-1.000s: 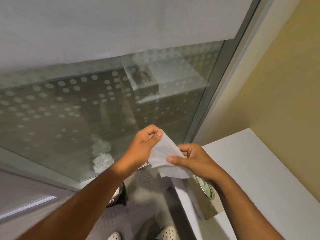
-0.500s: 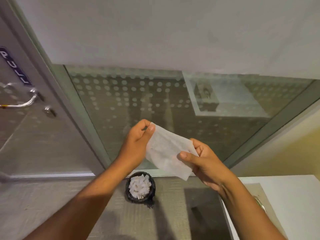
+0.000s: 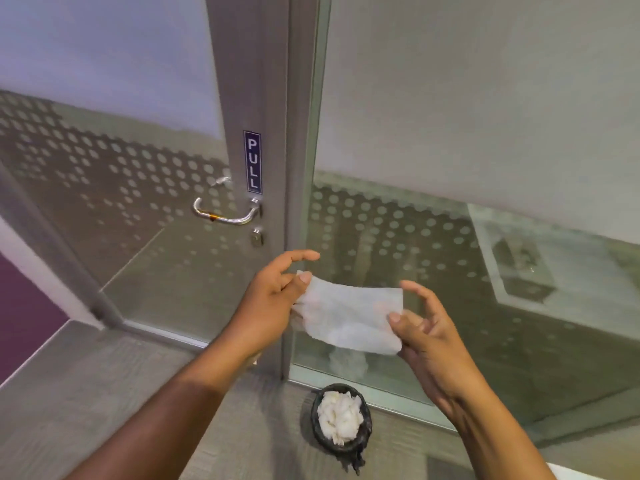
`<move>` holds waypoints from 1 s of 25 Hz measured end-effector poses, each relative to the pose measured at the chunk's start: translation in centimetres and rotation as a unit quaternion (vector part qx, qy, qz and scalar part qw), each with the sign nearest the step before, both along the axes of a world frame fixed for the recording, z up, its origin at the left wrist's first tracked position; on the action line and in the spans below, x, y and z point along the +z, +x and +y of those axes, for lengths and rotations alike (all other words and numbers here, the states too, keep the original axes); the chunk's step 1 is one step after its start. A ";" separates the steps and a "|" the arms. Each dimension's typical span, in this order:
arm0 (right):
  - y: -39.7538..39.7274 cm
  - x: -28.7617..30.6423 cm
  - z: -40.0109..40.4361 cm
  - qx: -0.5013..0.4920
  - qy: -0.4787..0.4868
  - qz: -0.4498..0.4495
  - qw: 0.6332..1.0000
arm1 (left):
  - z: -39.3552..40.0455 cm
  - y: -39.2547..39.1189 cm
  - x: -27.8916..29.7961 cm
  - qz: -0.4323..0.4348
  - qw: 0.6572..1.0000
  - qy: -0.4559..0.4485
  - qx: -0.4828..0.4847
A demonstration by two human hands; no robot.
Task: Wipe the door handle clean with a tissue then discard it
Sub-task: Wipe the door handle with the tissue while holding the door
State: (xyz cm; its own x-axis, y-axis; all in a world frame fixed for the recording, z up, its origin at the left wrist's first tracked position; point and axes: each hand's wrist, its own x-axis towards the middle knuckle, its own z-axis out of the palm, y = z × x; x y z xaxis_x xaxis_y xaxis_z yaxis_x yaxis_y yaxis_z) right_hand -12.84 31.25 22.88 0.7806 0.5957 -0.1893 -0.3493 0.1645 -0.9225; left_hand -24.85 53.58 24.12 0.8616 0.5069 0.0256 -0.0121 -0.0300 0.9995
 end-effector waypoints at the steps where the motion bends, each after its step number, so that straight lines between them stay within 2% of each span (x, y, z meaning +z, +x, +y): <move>1: -0.1 0.0 0.9 -0.005 -0.015 -0.005 1.000 | 1.1 -0.7 0.0 0.009 1.000 0.002 0.013; 4: 0.2 0.3 3.7 0.014 -0.072 -0.059 0.996 | 4.0 -2.4 0.0 0.033 0.999 -0.030 0.025; 9: 1.0 0.6 8.5 0.169 -0.146 -0.144 0.964 | 6.4 -4.5 0.5 0.082 0.994 -0.055 0.041; 11: 1.3 0.2 10.7 0.178 -0.187 -0.215 0.942 | 7.6 -5.0 1.0 0.119 0.991 0.004 0.069; 14: 2.3 -0.4 13.7 0.183 -0.195 -0.299 0.916 | 9.6 -5.6 1.6 0.177 0.959 0.180 0.129; 15: 2.7 -0.5 14.5 0.188 -0.178 -0.308 0.916 | 10.2 -5.9 1.6 0.187 0.947 0.215 0.148; 17: 2.9 -0.7 16.0 0.205 -0.148 -0.291 0.923 | 11.6 -6.2 1.5 0.189 0.939 0.222 0.180; 21: 2.7 -1.4 19.6 0.191 -0.110 -0.216 0.951 | 15.7 -6.2 0.8 0.132 0.965 0.122 0.193; 25: 2.3 -1.6 24.5 0.119 -0.122 -0.241 0.955 | 21.5 -4.3 -0.7 0.100 0.964 0.104 0.221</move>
State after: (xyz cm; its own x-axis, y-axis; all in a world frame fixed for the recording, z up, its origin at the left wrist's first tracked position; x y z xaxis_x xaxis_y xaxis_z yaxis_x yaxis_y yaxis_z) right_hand -10.49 55.75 21.31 0.6598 0.7515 0.0021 0.1255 -0.1074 -0.9863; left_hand -29.18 75.12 23.47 0.5602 0.8281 0.0219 0.2402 -0.1877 0.9524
